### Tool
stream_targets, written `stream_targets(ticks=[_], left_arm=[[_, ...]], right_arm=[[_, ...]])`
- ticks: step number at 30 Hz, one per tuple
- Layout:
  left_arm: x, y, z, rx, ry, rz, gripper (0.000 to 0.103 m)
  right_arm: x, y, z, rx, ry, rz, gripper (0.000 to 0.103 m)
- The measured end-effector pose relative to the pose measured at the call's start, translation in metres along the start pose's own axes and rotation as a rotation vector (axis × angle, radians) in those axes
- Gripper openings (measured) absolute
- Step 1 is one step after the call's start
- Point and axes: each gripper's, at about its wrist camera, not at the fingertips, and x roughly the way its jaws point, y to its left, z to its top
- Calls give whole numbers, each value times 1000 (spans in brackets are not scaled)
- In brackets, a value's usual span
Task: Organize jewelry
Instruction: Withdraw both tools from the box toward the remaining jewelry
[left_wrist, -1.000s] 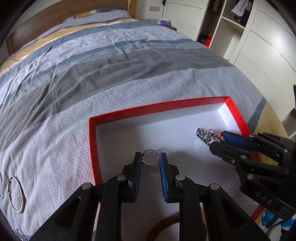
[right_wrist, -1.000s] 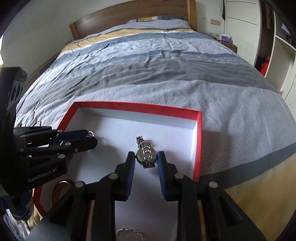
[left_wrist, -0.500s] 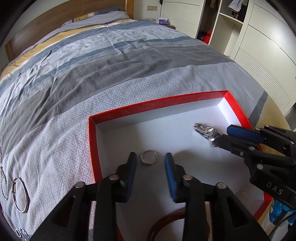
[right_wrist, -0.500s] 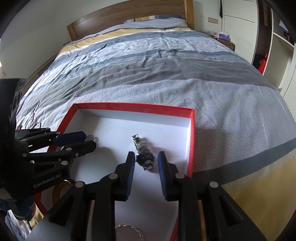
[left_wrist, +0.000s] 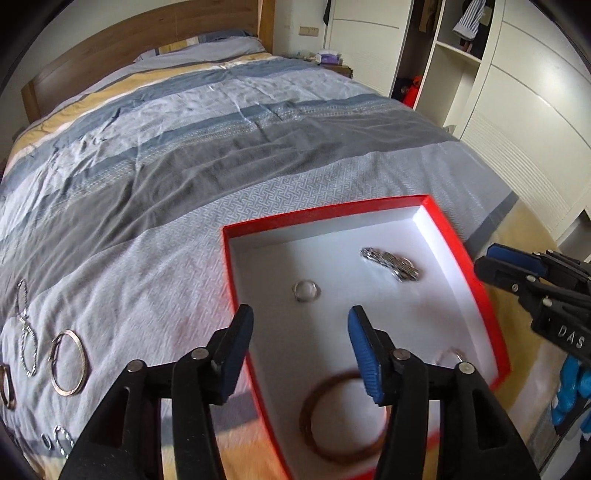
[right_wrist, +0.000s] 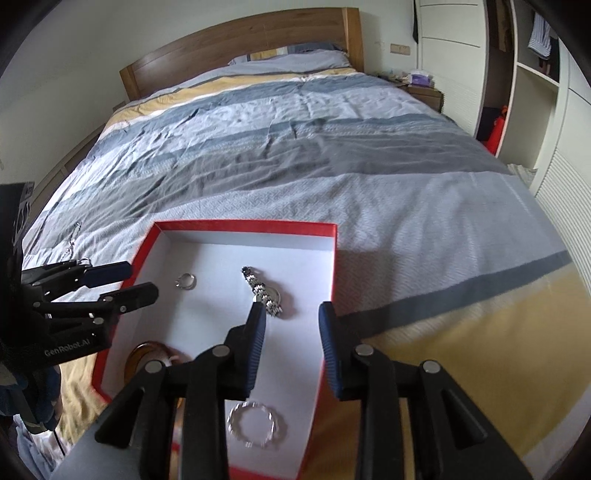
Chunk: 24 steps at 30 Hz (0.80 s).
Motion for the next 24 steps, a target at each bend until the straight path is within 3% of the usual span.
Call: stream_targets(ticks=[4,13,24], left_arm=[[-29,0,-18,-6,-20,-4,61],[-106,10,-71,6,-55,25,61],[-188,52,-142,-96,-106,104,67]], right_arm=[[-29,5,-8,8,-22,-6,29],[-89,43,-29,3,-76,36,29],[-146,101,-59,-41,-131,87,29]])
